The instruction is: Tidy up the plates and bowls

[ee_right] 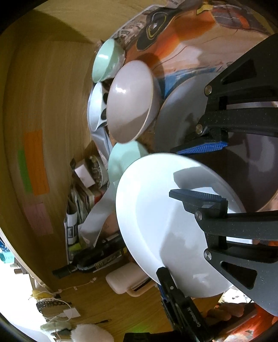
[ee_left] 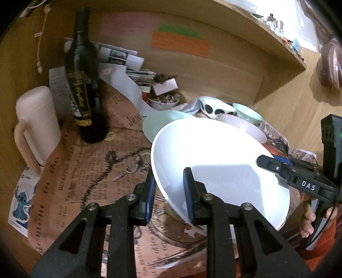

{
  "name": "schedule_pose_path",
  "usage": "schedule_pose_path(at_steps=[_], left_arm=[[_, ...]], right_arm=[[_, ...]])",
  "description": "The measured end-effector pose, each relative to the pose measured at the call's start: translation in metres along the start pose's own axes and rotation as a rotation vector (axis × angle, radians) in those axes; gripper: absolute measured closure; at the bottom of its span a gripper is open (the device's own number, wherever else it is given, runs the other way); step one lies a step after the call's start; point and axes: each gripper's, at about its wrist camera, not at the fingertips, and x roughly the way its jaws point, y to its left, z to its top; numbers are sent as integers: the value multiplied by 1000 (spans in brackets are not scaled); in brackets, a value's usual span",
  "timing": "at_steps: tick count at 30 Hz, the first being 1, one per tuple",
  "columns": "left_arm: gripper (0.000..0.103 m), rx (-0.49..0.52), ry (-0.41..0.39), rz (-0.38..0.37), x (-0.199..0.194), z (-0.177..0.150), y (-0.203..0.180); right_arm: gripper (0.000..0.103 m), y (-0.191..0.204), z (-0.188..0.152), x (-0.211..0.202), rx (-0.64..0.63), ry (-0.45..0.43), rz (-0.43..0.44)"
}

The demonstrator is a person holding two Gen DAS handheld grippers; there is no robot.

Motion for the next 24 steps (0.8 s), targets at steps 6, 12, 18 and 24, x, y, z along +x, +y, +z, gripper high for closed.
schedule_pose_path(at_steps=[6,12,18,24], left_arm=[[79,13,36,-3,12,-5,-16],[79,25,83,-15,25,-10,-28],[79,41,124,-19,38,-14,-40],[79,58,148,-30,49,-16,-51]], right_arm=[[74,-18,-12,-4,16,24,-5],[74,-32,-21,-3,43,46,-16],[74,-46,-29,3,66,78,-20],[74,-56,-33,1,69,88,-38]])
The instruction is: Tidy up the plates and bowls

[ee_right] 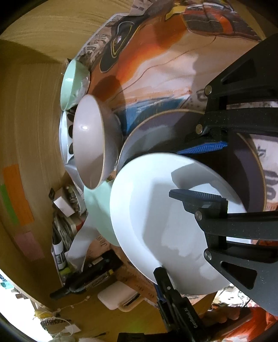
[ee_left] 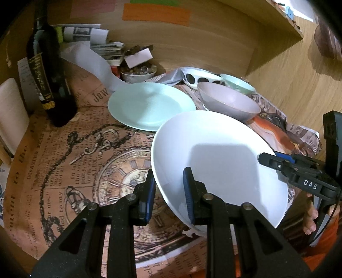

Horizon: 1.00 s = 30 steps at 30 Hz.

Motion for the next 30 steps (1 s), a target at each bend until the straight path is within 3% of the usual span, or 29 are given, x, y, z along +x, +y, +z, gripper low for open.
schedule_pose_path(at_steps=[30], left_arm=[[70,62,68,-82,27,1,-23]], right_arm=[[75,-21,-4,-15,-1,9,-36]])
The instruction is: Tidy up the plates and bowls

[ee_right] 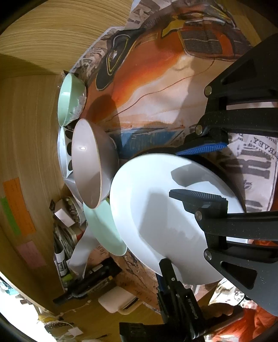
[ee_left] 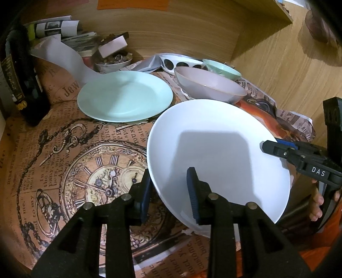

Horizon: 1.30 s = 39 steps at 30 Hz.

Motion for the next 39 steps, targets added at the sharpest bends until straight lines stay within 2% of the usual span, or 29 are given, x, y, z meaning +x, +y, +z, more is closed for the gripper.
schedule_pose_path(at_steps=[4,7,9,12,18,24,31,33,36,39], left_arm=[[68,30,3,16,2,-1,-5],[67,35,-3,25,3,-1,-7],[67,25,0,13,5,0,-4],[67,10,-8,-2,3,2,-1],[63,29,-87,45,-18,8,2],[50,17,-196,90,-47,18,14],[33,-9,-298,138,-75,33,37],[29,-20,-315,159,-79,39,45],[18,-44,-331,175,-82,45,58],[13,-60,-344,196,-84,51,71]], right_arm=[[74,4,-2,-3,-40,-22,-83],[74,4,-2,-7,-52,-37,-71],[74,6,-1,-10,-63,-58,-95],[74,6,2,-12,-55,-69,-84],[74,6,14,-14,-21,-86,-31],[70,12,27,-18,-13,-113,20],[68,25,57,-30,-39,-187,70],[68,29,67,-34,-49,-211,78],[64,32,84,-37,-59,-244,84],[62,34,99,-39,-68,-271,93]])
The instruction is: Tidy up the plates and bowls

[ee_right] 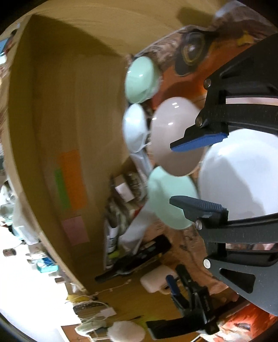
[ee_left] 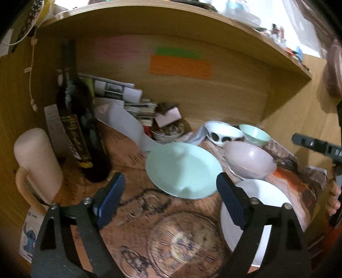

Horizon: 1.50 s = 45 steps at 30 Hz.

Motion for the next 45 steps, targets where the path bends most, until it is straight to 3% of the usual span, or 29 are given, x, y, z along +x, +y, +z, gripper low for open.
schedule_pose_path(at_steps=[7,11,21,28,32,40,45], left_arm=[[9,-42,31,20,16,13,27],[9,-56,64,29,33,20,38],[9,-89,201,3,98,22,49],[9,-135,341,-44,140,9,56],[9,-139,381,-60,151,2,57],[33,-105,416,-98,158,-2,50],[40,-102,445,-125,162,-7,48]], right_arm=[[61,10,38,30,-57,-5,16],[61,12,53,60,-72,35,35],[61,0,59,151,-118,258,14],[61,-12,57,199,-138,399,3],[61,-15,51,221,-154,476,16],[61,-18,46,251,-168,579,26],[61,-19,42,264,-170,632,26]])
